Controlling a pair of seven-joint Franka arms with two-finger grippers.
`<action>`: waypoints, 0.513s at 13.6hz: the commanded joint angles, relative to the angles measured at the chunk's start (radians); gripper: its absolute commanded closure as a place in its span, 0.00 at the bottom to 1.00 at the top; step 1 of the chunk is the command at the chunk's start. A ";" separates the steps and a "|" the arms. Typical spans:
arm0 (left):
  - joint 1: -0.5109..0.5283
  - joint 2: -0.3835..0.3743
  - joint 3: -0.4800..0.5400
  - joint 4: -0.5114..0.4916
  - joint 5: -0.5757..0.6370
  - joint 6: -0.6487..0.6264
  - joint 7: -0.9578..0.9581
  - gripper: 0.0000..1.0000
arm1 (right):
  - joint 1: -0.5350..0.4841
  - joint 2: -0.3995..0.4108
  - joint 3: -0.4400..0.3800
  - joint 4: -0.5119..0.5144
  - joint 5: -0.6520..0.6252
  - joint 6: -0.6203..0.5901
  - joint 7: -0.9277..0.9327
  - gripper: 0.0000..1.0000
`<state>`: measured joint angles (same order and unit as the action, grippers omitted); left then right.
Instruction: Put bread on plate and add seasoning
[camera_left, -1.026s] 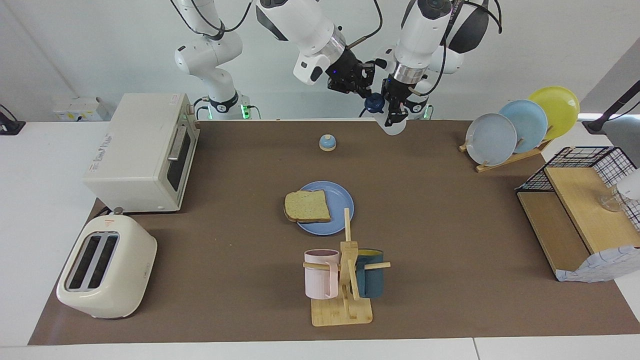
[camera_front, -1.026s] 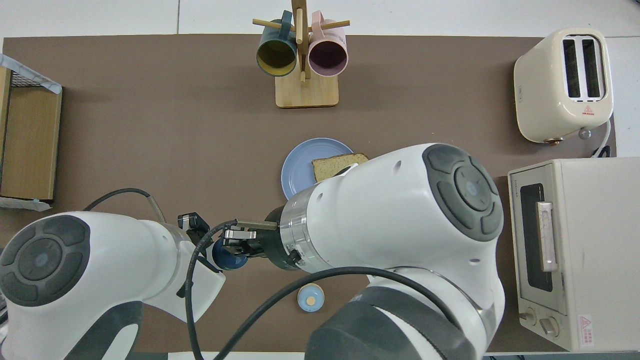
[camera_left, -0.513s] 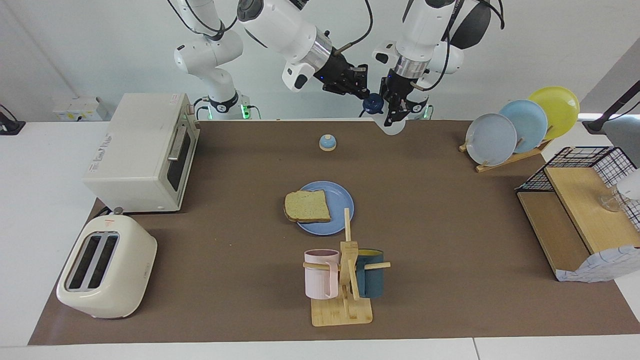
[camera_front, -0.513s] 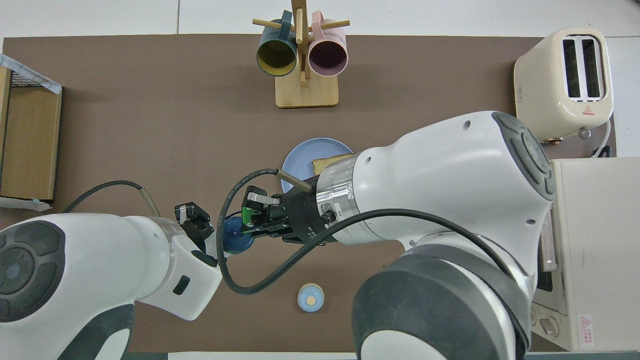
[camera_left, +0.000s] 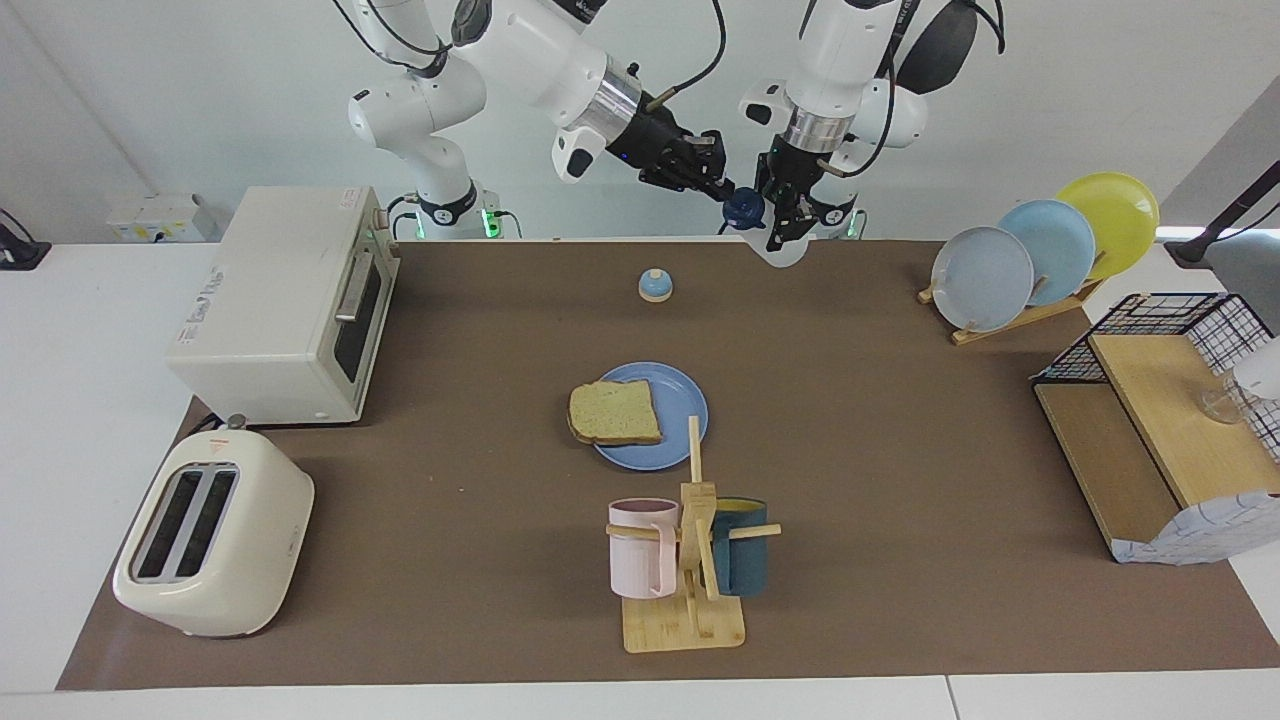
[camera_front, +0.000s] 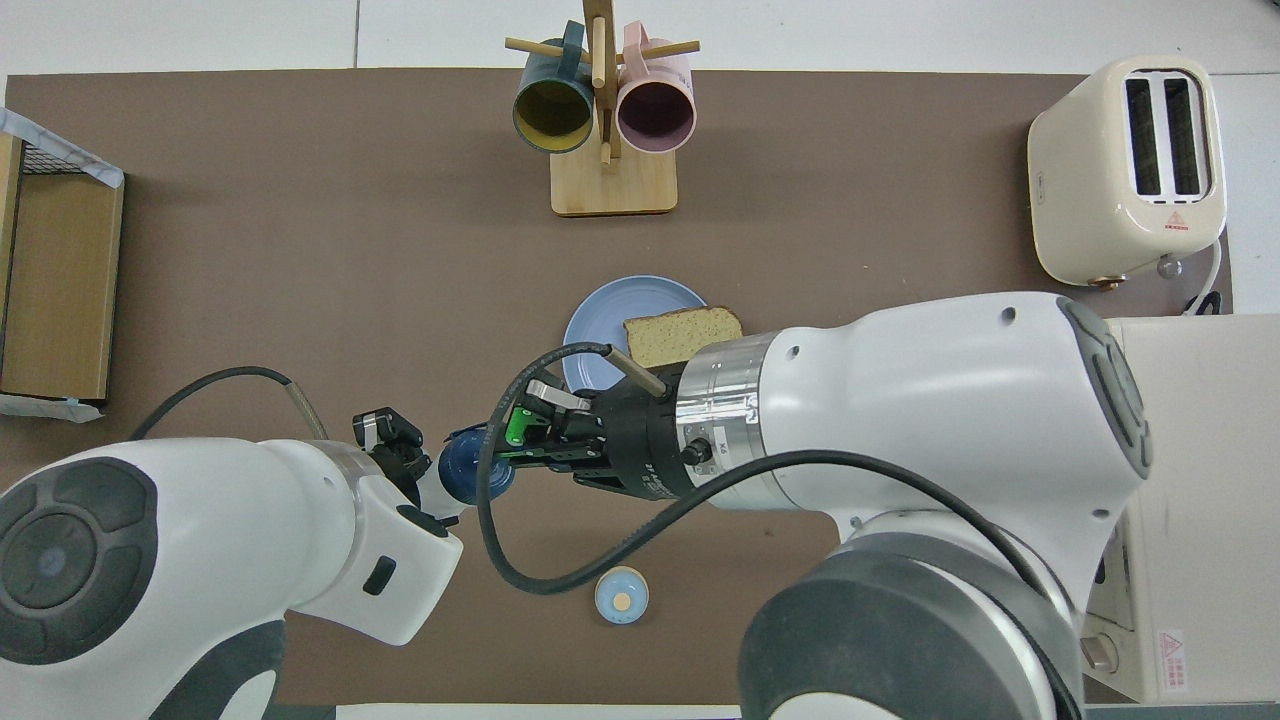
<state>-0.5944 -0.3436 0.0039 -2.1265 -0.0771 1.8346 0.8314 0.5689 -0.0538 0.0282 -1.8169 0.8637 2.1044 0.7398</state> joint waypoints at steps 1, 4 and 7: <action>-0.004 -0.032 -0.025 -0.070 0.051 -0.061 0.005 1.00 | -0.031 -0.018 -0.008 0.019 0.044 0.071 0.012 1.00; -0.002 -0.032 -0.025 -0.070 0.083 -0.090 0.005 1.00 | -0.031 -0.018 -0.008 0.018 0.047 0.085 0.021 1.00; 0.004 -0.031 -0.024 -0.067 0.088 -0.091 0.005 1.00 | -0.032 -0.024 -0.010 0.005 0.046 0.080 0.015 0.25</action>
<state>-0.5956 -0.3447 -0.0255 -2.1546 -0.0133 1.7811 0.8319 0.5561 -0.0571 0.0195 -1.8089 0.8851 2.1617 0.7437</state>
